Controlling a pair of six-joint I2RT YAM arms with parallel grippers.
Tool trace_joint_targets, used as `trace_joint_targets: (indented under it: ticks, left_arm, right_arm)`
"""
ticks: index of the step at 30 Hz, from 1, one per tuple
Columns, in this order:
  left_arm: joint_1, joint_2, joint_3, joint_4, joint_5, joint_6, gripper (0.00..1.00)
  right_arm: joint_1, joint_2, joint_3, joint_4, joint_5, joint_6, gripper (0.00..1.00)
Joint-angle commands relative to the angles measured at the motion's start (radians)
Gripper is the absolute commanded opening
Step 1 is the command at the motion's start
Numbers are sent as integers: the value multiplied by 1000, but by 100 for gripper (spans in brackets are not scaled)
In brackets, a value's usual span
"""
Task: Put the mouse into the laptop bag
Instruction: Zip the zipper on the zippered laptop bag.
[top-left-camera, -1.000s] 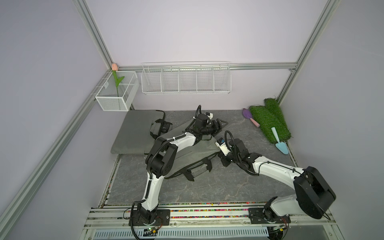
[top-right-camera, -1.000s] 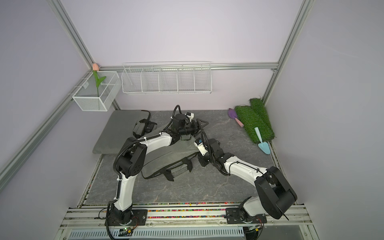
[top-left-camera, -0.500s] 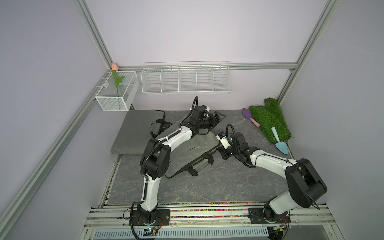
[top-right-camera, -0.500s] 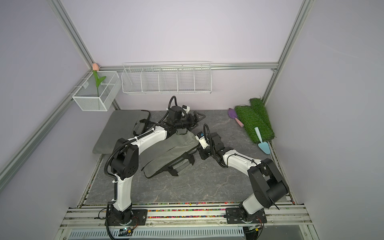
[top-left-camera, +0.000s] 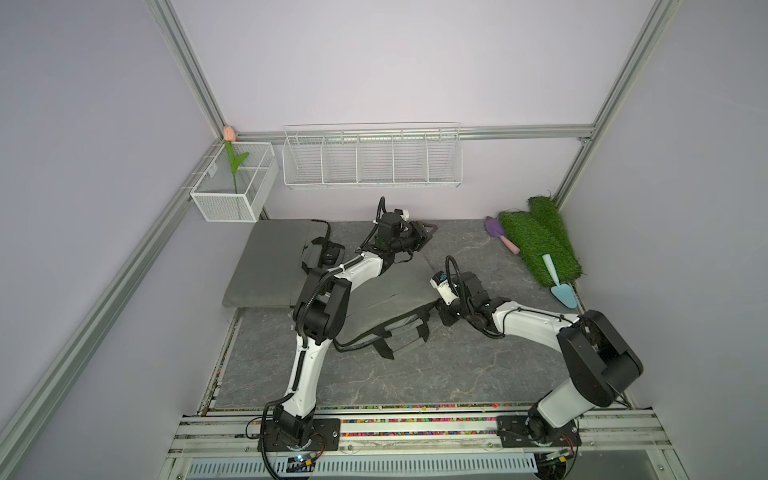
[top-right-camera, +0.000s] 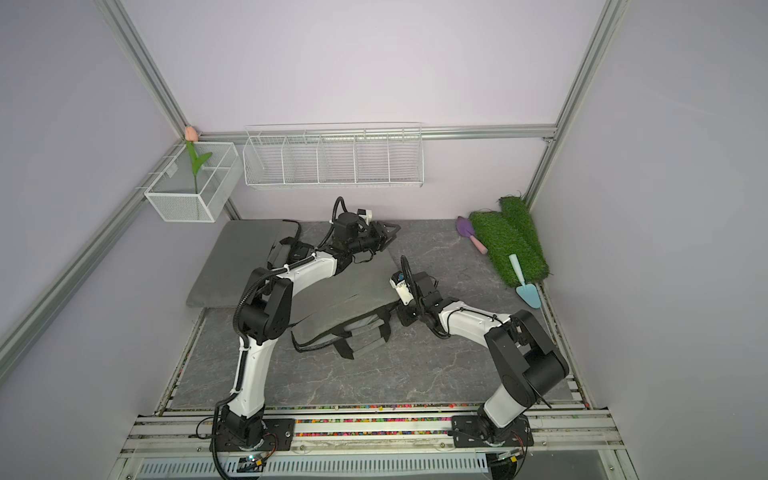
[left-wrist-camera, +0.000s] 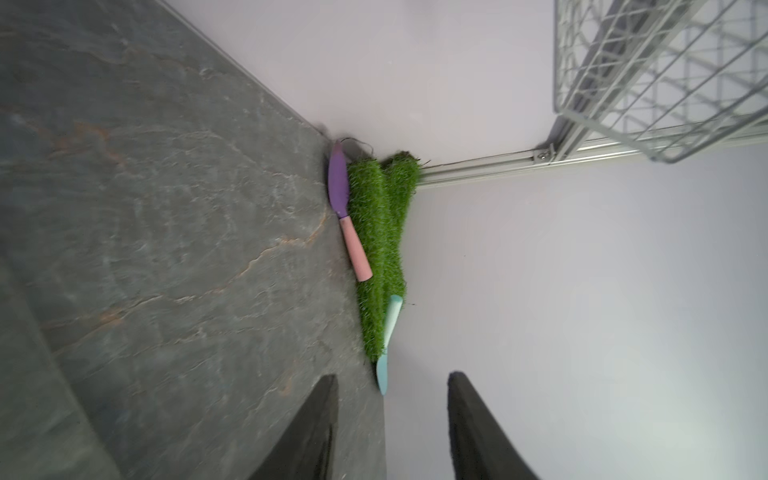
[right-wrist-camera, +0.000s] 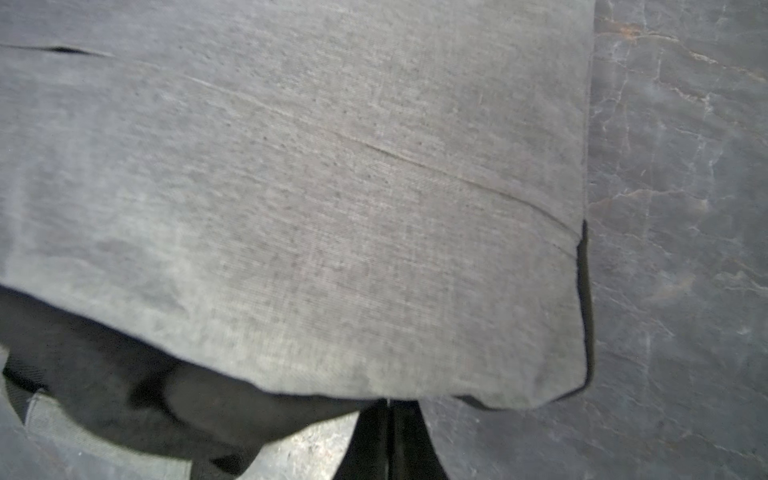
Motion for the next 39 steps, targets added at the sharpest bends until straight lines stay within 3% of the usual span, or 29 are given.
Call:
trace_joint_targets:
  ticks: [1,6,9,12,17,20,22,27,32,39]
  left_arm:
    - [-12,-140,-83,-84,-11,46,46]
    - [-18,-187,-306,-32,10,21,44]
    - [-44,-154,-365,42,56,-14,41]
    - [-79,-128,-371,10,75,-5,34]
    - [-123,-155,-343,-249,37,88,19]
    - [-153,-201,-260,-618,-144,207,8]
    - [-175,-208,-221,-747,-201,237,1]
    - [-181,-182,-234,-702,-154,224,0]
    - [-185,5,-89,-767,-81,246,0]
    - [-192,124,-7,-776,-82,241,0]
  right_arm:
    - [-12,-9,14,6,-6,21,7]
    - [-42,-22,17,0,-32,21,7]
    - [-51,-26,16,-6,-34,20,7]
    - [-56,-32,11,-3,-35,23,7]
    - [-61,-34,13,-6,-39,25,7]
    - [-61,-39,7,0,-41,24,7]
    - [-63,-41,6,3,-41,24,7]
    - [-64,-53,-2,9,-44,26,6]
    - [-53,-69,-31,22,-50,36,7]
    - [54,-31,-18,-12,14,12,7]
